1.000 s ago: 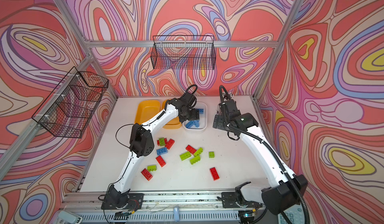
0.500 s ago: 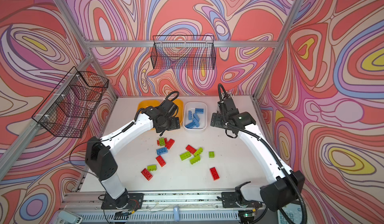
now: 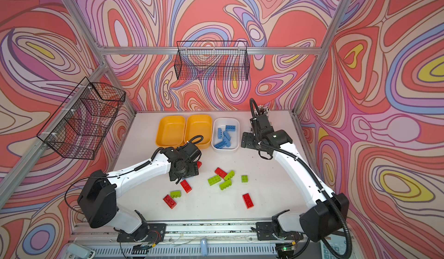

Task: Sort the legos into containers by color
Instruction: 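Return the left gripper to the pile and grasp a blue brick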

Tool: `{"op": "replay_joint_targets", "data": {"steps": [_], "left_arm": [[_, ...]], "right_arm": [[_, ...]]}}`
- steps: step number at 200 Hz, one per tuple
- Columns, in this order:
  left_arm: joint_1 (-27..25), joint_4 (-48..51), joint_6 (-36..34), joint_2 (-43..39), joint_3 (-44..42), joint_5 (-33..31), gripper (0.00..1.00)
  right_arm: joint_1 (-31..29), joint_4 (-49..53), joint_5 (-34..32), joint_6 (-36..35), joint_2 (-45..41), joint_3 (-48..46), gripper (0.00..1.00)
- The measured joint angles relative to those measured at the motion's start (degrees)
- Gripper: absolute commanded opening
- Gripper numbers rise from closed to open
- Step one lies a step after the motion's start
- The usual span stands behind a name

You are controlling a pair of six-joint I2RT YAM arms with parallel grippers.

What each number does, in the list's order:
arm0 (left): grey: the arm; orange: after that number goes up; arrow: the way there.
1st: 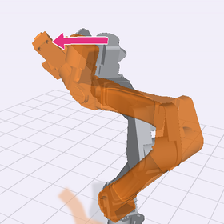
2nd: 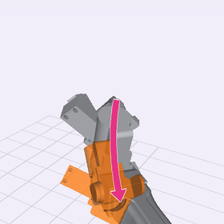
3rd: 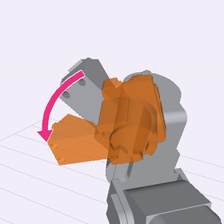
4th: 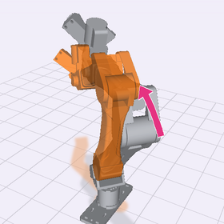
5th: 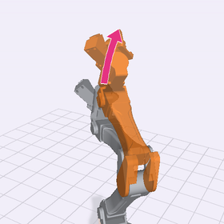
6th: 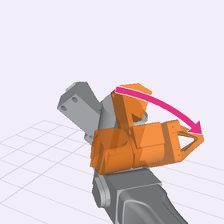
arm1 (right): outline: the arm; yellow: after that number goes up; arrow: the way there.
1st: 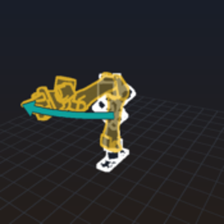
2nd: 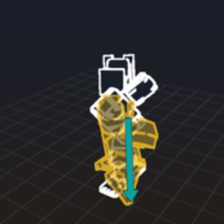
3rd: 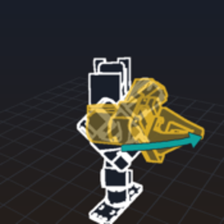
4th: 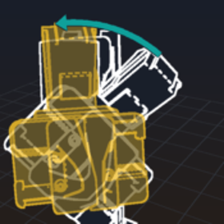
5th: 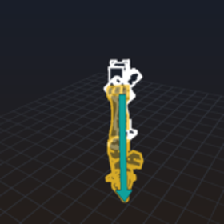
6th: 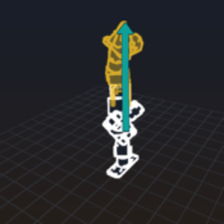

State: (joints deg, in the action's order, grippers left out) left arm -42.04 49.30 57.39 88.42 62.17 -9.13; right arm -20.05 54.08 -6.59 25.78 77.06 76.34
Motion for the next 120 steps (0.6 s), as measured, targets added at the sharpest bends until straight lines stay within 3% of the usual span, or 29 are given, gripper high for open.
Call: {"op": "replay_joint_targets", "data": {"steps": [68,120], "left_arm": [[0.5,-5.6,0.7,8.7,-0.8,0.1,0.92],[3.1,-7.6,-0.4,9.7,-0.8,0.1,0.91]], "right_arm": [[0.0,0.6,0.0,0.5,-2.8,-1.4,0.98],[0.0,0.8,-0.1,0.6,-2.9,-1.4,0.98]]}}
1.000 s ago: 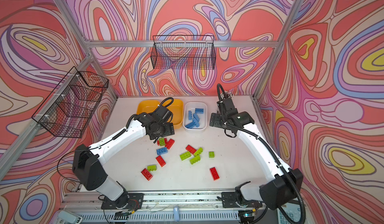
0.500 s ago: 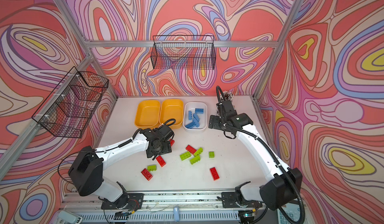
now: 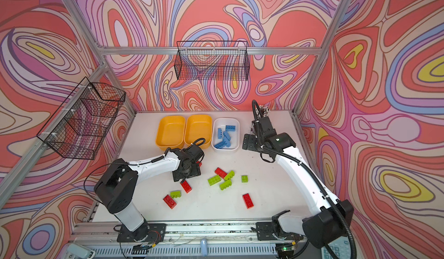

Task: Sort the legos into containers by color
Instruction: 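Return the left gripper to the pile and grasp a blue brick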

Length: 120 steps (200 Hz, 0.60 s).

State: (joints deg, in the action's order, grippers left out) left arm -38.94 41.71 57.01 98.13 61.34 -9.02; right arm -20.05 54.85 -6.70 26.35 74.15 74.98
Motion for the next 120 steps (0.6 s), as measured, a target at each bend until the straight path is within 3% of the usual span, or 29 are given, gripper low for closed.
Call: {"op": "replay_joint_targets", "data": {"steps": [75,120], "left_arm": [[2.9,-5.0,-2.6,0.9,-3.2,1.6,0.86],[3.2,-6.9,-3.2,1.1,-3.4,2.1,0.61]], "right_arm": [[0.0,0.7,-0.4,0.3,-0.1,0.0,0.98],[0.0,1.5,-0.6,0.6,-0.1,0.1,0.98]]}}
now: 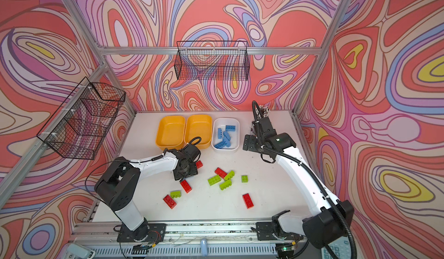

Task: Sort the legos into containers by color
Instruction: 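Return the left gripper to the pile and grasp a blue brick, then carry the blue brick over the white tray and open the left gripper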

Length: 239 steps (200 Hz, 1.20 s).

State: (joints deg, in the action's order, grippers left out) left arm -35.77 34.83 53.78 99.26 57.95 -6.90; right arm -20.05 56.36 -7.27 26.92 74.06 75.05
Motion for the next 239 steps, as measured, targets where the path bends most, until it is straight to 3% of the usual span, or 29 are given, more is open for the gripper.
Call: {"op": "replay_joint_targets", "data": {"steps": [48,131,181,239], "left_arm": [[0.2,0.1,-0.2,0.0,0.1,0.2,0.49],[0.2,9.8,-2.3,0.0,8.1,0.2,0.41],[0.2,16.1,-5.4,2.5,24.2,-0.3,0.4],[-0.7,20.7,-9.6,16.8,48.7,0.0,0.39]], "right_arm": [[0.0,0.0,0.0,0.2,1.2,1.2,0.98],[0.0,-0.3,0.3,0.2,2.6,1.2,0.98],[0.0,-0.5,0.0,0.1,2.6,1.2,0.98],[0.0,-0.4,-1.4,0.1,2.5,1.2,0.98]]}}
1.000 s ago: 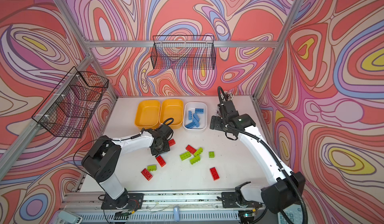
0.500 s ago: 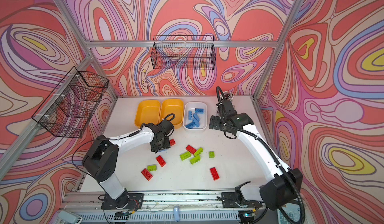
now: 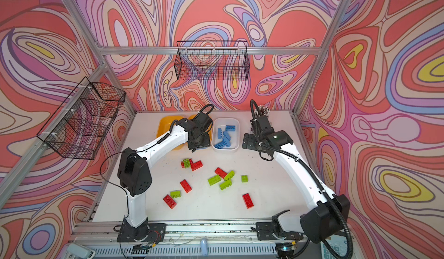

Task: Sort the legos into containers by color
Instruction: 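Carry the blue brick over the white tray and open the left gripper, then move the left gripper over a lime-green brick lying on red bricks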

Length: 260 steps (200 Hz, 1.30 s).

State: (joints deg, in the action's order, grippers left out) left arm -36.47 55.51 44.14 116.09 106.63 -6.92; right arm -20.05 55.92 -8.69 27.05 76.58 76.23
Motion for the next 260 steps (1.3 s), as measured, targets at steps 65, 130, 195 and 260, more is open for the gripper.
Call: {"op": "replay_joint_targets", "data": {"steps": [65,130,195,260], "left_arm": [[-0.7,0.5,-0.9,16.4,21.4,5.2,0.4],[-0.5,-0.2,0.1,22.9,28.3,7.3,0.83],[0.4,-1.1,0.6,24.3,29.7,8.6,0.92],[0.9,-0.6,1.0,6.9,6.7,2.0,0.84]], "right_arm": [[0.1,0.2,-1.3,0.0,0.0,0.9,0.98],[1.0,0.9,-3.6,-0.3,0.3,3.4,0.98],[1.4,1.2,-4.5,-0.6,2.0,5.4,0.98],[1.4,0.3,-4.3,-2.4,6.1,8.7,0.98]]}}
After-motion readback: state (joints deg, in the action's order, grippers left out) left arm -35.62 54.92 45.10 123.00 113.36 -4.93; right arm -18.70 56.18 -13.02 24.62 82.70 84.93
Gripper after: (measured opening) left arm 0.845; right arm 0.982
